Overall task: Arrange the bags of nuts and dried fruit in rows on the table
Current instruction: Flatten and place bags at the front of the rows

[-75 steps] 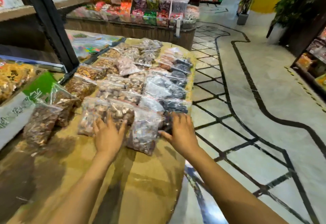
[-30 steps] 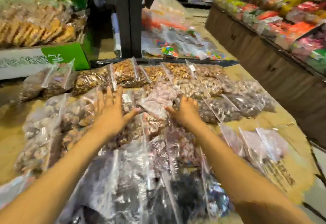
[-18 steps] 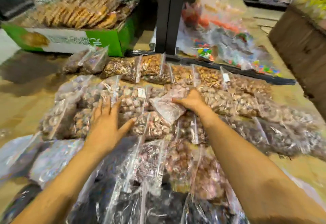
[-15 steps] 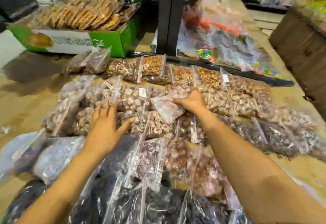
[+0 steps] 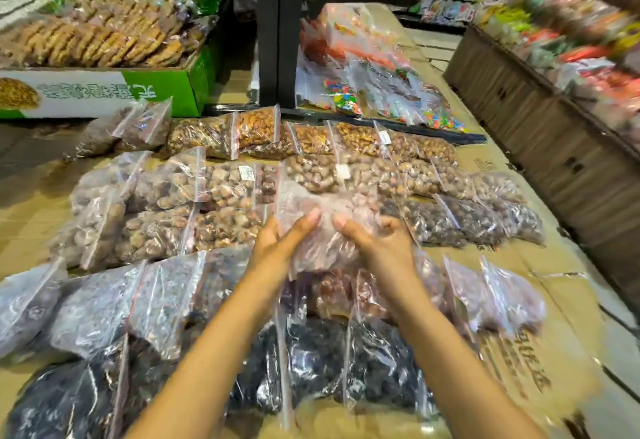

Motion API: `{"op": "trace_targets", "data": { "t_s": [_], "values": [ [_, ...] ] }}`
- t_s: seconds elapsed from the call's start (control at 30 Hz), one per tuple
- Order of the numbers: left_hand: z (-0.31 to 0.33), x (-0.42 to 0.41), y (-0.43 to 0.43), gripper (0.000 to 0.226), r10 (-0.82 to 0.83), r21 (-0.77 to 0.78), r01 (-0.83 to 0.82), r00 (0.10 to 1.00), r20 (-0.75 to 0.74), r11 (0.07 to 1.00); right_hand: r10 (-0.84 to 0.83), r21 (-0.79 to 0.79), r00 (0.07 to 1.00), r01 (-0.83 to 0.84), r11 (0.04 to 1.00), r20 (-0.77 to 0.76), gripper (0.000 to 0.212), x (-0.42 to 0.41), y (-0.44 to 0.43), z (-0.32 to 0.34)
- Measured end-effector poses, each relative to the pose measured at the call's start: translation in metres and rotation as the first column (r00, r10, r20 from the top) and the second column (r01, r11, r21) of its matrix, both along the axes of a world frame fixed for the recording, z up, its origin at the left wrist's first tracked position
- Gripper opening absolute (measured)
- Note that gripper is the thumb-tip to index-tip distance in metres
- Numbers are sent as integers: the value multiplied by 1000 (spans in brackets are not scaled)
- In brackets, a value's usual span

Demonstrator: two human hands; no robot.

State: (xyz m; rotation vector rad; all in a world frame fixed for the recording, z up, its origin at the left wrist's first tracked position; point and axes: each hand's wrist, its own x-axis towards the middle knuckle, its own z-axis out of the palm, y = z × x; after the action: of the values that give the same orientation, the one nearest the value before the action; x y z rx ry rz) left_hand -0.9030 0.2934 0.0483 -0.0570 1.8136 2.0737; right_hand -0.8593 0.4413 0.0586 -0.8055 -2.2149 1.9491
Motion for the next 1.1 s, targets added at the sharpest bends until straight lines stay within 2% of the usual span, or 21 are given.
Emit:
{"op": "trace_targets", "data": {
  "t_s": [0.07,0.13,0.23,0.33,0.4,0.43,0.5,0.53,0.6,0.67,0.73,0.77,0.83,0.87,0.9,0.93,1.0,1.07,1.1],
  "values": [
    [-12,11,14,55,115,76,-122,990,87,990,0,-46,1000,0,999,7,107,34,-3,-15],
    [-19,21,23,41,138,57,-147,982,132,988,31,15,999,-31,999,-7,89,66,5,-20],
    [-24,37,34,11,79,73,-91,986,148,993,56,283,995,-78,956,84,117,106,31,-18],
    [-15,53,57,24,-32,44,29,997,66,999,204,595,975,-214,775,85,118,123,60,-22],
    [-8,63,82,29,-98,58,95,994,50,994,318,720,947,-259,644,56,119,125,81,-32],
    [-5,70,98,30,-125,76,120,990,58,990,349,749,937,-253,612,31,121,126,93,-35],
    [0,79,133,31,-140,98,134,988,63,986,338,779,939,-165,605,-63,117,129,126,-37],
    [1,83,151,32,-150,109,143,987,60,984,317,768,941,-115,629,-119,111,131,147,-39],
    [3,90,192,39,-179,150,166,980,84,975,254,655,953,-86,750,-166,100,140,191,-44],
    [3,97,238,52,-242,153,225,964,107,962,181,458,963,-72,886,-200,93,149,235,-52],
    [0,106,281,62,-286,116,272,949,134,955,101,251,965,-39,967,-241,81,160,279,-58],
    [-5,107,299,64,-286,63,281,953,98,958,64,167,966,-22,986,-252,74,163,301,-58],
    [-23,104,322,63,-320,-227,280,933,-163,933,-24,60,968,40,997,-250,62,168,345,-59],
    [-31,101,323,65,-392,-444,240,872,-291,863,-66,13,966,72,997,-250,60,169,364,-61],
    [-39,99,322,75,-481,-652,148,795,-370,744,-92,-30,967,88,996,-238,65,168,382,-64],
    [-48,95,319,86,-575,-788,53,714,-400,614,-89,-40,974,83,996,-208,78,166,399,-68],
    [-65,91,313,107,-707,-921,-48,626,-330,387,26,27,987,-22,999,-158,95,160,425,-71],
    [-73,92,316,121,-772,-983,-30,616,-161,181,244,173,963,-223,959,-111,87,152,442,-77],
    [-75,94,321,125,-791,-993,-21,603,-104,115,367,283,930,-346,895,-23,85,148,448,-82]
  ]
}}
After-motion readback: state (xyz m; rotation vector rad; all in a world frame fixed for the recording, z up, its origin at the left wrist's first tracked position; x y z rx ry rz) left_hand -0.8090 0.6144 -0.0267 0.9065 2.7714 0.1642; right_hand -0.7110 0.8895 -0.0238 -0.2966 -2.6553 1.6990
